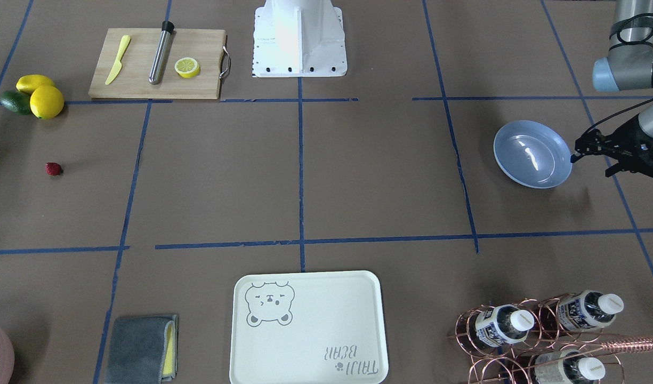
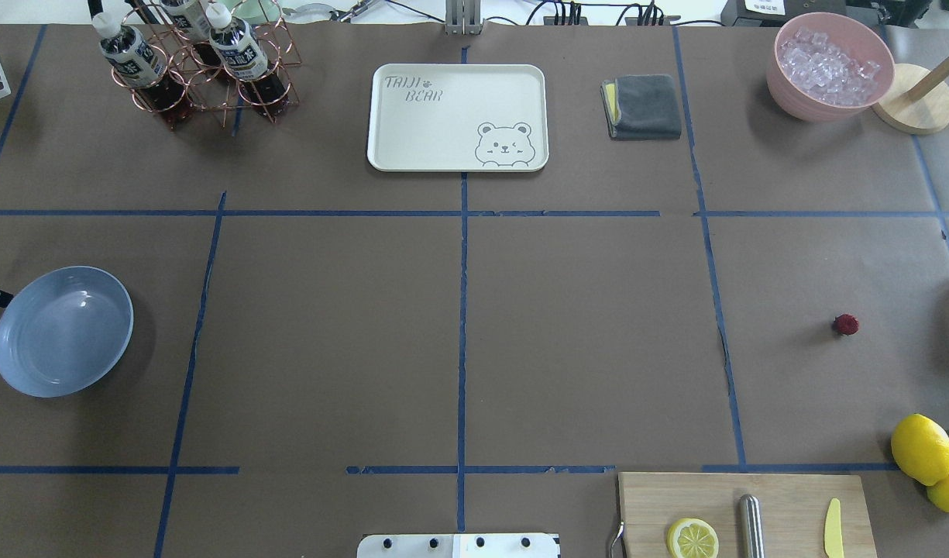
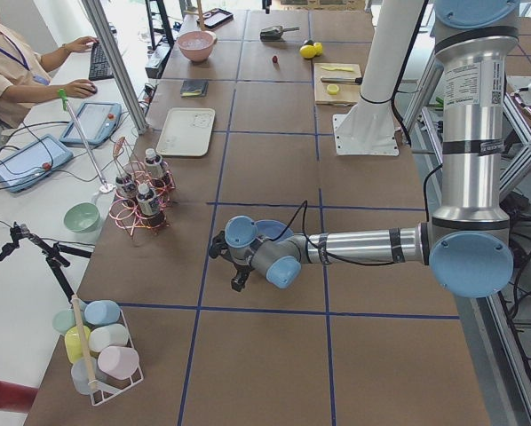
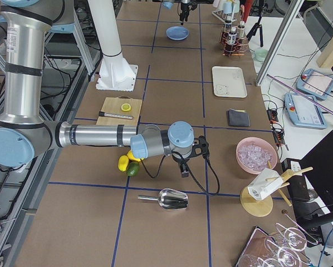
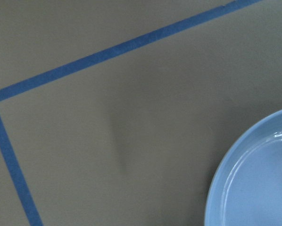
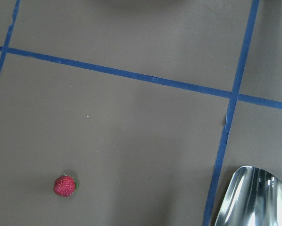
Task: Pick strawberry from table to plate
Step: 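Lower the left gripper toward the rim of the light blue plate, then grip the plate rim with the left gripper and lift it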
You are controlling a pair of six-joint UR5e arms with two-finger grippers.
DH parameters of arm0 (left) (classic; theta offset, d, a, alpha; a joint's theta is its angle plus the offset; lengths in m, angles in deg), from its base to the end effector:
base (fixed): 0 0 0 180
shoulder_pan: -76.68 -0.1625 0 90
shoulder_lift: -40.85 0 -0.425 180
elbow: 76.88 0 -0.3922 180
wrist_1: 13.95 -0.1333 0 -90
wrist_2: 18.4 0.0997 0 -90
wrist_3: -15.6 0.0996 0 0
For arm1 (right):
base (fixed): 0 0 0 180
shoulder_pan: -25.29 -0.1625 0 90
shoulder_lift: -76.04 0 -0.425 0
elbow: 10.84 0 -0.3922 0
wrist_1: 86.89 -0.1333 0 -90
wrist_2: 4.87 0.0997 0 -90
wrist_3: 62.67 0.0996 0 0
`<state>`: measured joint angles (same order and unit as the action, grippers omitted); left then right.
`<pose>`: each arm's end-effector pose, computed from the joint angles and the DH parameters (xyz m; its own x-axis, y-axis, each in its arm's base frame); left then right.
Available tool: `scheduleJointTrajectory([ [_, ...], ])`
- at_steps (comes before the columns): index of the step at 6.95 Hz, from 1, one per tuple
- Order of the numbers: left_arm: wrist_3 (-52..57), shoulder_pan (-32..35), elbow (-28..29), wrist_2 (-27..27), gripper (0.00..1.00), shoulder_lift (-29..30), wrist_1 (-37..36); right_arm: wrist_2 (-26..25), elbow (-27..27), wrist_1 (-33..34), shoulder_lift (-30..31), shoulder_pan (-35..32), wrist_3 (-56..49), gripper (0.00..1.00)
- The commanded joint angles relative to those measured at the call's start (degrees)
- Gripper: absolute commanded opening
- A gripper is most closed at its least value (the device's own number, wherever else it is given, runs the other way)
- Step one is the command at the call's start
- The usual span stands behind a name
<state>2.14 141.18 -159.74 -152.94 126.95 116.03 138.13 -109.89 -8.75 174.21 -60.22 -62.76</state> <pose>0.1484 -0.4584 0.6755 0.5712 0.4125 -0.7096 -0.2507 0.9109 0.3277 0.0190 -0.4451 0.6136 0.5861 -0.2242 0.7786 0.0773 0.9720 0.2218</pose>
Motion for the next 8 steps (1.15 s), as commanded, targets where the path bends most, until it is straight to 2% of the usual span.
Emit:
scheduleJointTrajectory([
  [1,-0.2,-1.6,0.8,0.0,0.97,0.7,-0.1,0.0,0.5,0.0,0.0,0.1,0.0,1.00],
  [2,-0.3,-2.2,1.2,0.0,0.96,1.3,-0.1,0.0,0.5,0.0,0.0,0.1,0.0,1.00],
  [3,-0.3,-2.4,1.2,0.0,0.90,1.4,-0.1,0.0,0.6,0.0,0.0,0.2,0.1,1.00],
  [4,-1.1,-2.7,1.2,0.0,0.69,1.4,-0.1,0.0,0.6,0.0,0.0,0.2,0.1,1.00],
  [5,-2.3,-3.6,1.1,0.0,0.32,1.4,0.1,0.1,0.6,0.0,0.0,0.2,0.1,1.00],
  [6,-2.4,-4.0,1.0,-0.1,0.00,1.4,0.2,0.1,0.5,-0.1,0.0,0.2,0.1,1.00],
  [8,-2.6,-4.0,-1.1,-0.4,0.00,1.4,0.2,0.4,0.5,-0.1,0.0,0.2,0.1,1.00],
])
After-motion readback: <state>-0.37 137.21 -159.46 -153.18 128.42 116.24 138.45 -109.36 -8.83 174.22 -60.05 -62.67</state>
